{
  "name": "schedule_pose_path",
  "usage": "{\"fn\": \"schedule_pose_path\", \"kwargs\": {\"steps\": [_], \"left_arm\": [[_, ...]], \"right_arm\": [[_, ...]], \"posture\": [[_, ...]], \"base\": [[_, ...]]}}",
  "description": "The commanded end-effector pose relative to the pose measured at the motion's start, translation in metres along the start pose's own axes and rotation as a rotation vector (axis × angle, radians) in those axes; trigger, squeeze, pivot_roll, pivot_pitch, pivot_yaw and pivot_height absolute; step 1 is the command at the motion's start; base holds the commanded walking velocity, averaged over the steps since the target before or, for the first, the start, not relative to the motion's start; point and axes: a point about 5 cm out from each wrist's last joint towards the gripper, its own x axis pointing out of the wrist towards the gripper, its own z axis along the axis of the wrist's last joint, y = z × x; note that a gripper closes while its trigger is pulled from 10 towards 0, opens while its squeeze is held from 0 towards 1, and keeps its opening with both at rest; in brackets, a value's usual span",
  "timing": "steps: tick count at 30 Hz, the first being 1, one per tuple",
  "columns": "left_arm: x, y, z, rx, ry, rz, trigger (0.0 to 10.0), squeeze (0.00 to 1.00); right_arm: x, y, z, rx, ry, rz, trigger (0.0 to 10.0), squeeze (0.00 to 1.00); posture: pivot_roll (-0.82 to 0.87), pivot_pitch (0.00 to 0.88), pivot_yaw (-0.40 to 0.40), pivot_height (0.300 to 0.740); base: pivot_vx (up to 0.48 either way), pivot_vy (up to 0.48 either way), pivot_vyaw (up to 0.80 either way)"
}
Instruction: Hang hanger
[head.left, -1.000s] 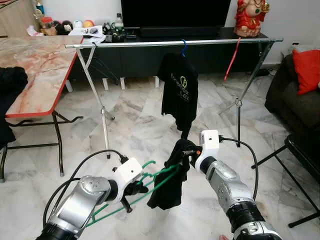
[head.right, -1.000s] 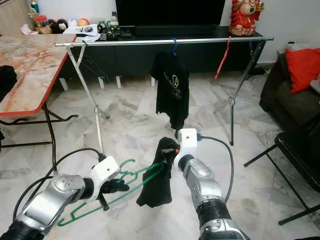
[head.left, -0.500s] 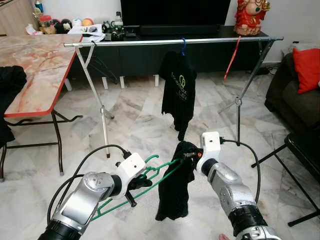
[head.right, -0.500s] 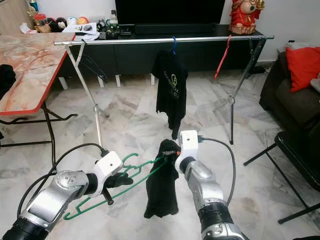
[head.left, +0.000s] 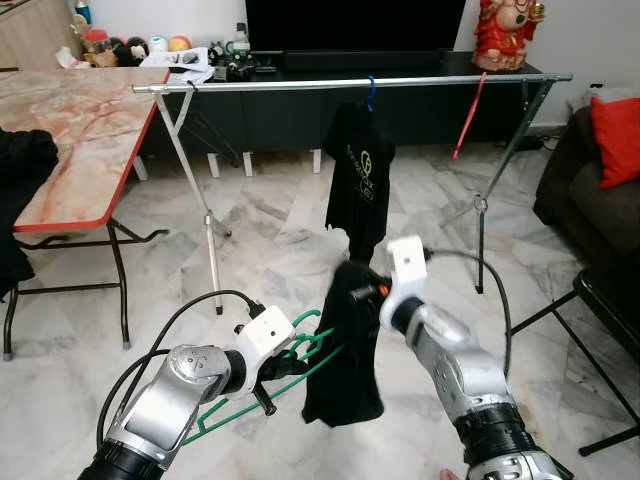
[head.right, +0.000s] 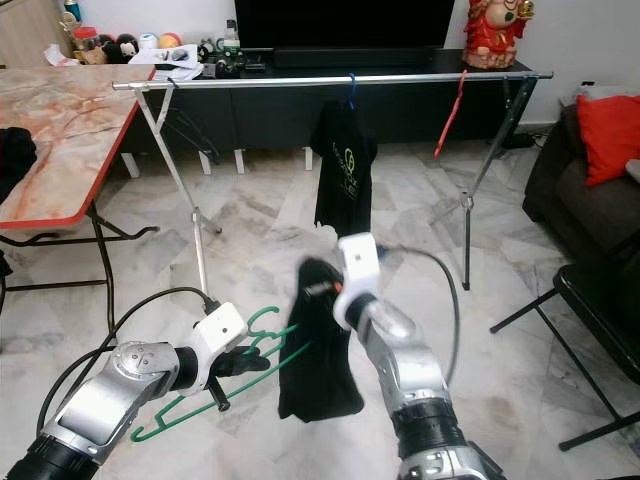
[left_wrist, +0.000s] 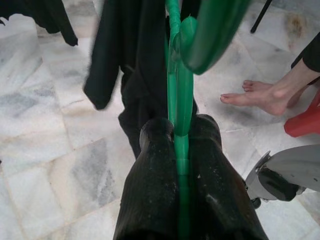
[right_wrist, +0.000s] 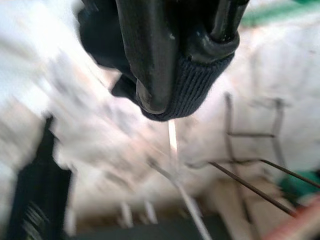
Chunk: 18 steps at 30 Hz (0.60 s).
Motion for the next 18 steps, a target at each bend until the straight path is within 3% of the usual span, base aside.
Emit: {"fn": "schedule_pose_path", "kwargs": {"steps": [1, 11, 16, 18], "left_arm": [[-0.002, 0.004, 0.002, 0.016, -0.012, 0.013, 10.0, 0.0], [-0.006, 0.007, -0.004, 0.034, 0.035, 0.026, 10.0, 0.0], [-0.007, 0.01, -0.007, 0.037, 0.049, 0.058, 10.0, 0.0], [-0.005, 0.008, -0.003, 0.023, 0.014, 0.037, 10.0, 0.0]], "right_arm": [[-0.001, -0.006, 0.005, 0.001, -0.019, -0.046, 10.0, 0.0], [-0.003, -0.022, -0.003, 0.041, -0.009, -0.201, 10.0, 0.0], [-0.002, -0.019, 0.004, 0.075, -0.036, -0.179, 10.0, 0.0], [0.0, -0.009, 0.008, 0.062, -0.05, -0.096, 10.0, 0.0]], "posture": [[0.07, 0.083, -0.022, 0.74], [0.07, 0.088, -0.021, 0.74], [0.07, 0.09, -0.019, 0.74], [0.07, 0.089, -0.019, 0.74]], "base": [[0.0, 0.0, 0.0], [0.0, 0.0, 0.0], [0.0, 0.0, 0.0], [0.0, 0.0, 0.0]]}}
